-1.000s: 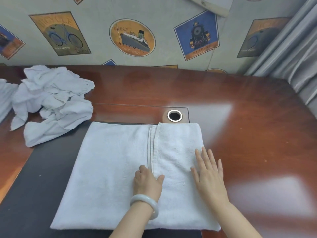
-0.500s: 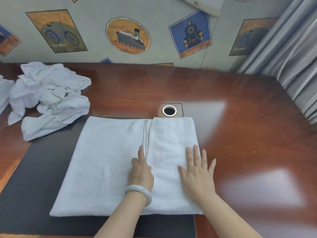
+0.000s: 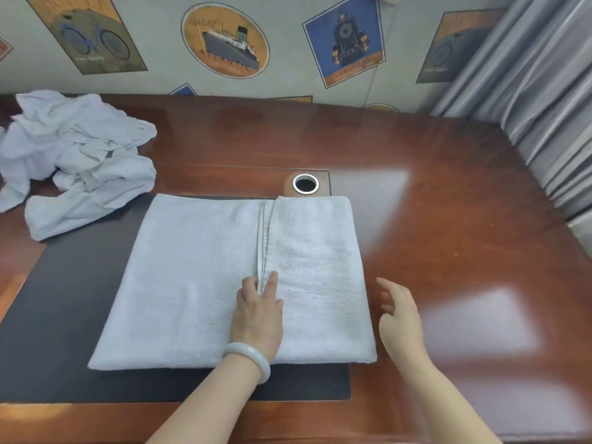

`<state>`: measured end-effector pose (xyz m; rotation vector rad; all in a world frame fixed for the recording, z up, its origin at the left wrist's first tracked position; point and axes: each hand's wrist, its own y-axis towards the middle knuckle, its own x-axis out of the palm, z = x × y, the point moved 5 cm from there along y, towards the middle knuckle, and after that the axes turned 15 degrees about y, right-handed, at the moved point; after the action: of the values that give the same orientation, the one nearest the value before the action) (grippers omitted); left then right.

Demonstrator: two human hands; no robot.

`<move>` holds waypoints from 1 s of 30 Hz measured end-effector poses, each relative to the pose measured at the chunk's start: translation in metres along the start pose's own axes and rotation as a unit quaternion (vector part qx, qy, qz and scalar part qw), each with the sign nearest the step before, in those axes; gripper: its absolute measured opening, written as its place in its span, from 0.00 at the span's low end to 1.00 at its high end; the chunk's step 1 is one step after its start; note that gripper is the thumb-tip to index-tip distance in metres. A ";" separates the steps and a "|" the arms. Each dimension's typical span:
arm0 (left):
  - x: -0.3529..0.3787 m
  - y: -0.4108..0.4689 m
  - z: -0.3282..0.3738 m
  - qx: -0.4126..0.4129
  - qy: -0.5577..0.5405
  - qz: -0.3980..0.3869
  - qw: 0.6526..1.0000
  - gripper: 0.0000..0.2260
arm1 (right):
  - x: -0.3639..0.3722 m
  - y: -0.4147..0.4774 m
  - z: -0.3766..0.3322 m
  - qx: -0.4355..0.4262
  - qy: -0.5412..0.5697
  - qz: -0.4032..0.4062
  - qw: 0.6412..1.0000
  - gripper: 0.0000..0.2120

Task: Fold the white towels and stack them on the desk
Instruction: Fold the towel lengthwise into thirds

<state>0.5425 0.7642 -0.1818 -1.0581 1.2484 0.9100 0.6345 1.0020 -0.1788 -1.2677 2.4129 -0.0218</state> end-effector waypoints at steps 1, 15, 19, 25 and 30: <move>-0.002 -0.003 0.001 0.006 0.019 0.017 1.000 0.26 | -0.012 -0.012 0.009 0.003 -0.043 -0.006 0.999 0.38; 0.025 -0.015 0.042 0.173 0.072 0.045 0.981 0.27 | 0.014 -0.074 0.003 -0.016 -0.235 -0.076 0.969 0.11; 0.030 -0.016 0.040 0.180 0.082 0.042 0.979 0.28 | 0.005 -0.080 0.011 -0.037 -0.397 -0.084 0.913 0.19; 0.031 -0.015 0.040 0.186 0.075 0.026 0.979 0.28 | -0.013 -0.079 0.013 0.069 -0.349 -0.150 0.923 0.10; 0.012 -0.007 0.053 0.162 0.065 0.024 0.984 0.28 | -0.007 -0.047 -0.042 -0.062 -0.307 -0.043 0.949 0.22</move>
<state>0.5656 0.8124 -0.1923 -0.8405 1.4795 0.6532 0.6594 0.9729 -0.1283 -1.2065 1.8418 0.4408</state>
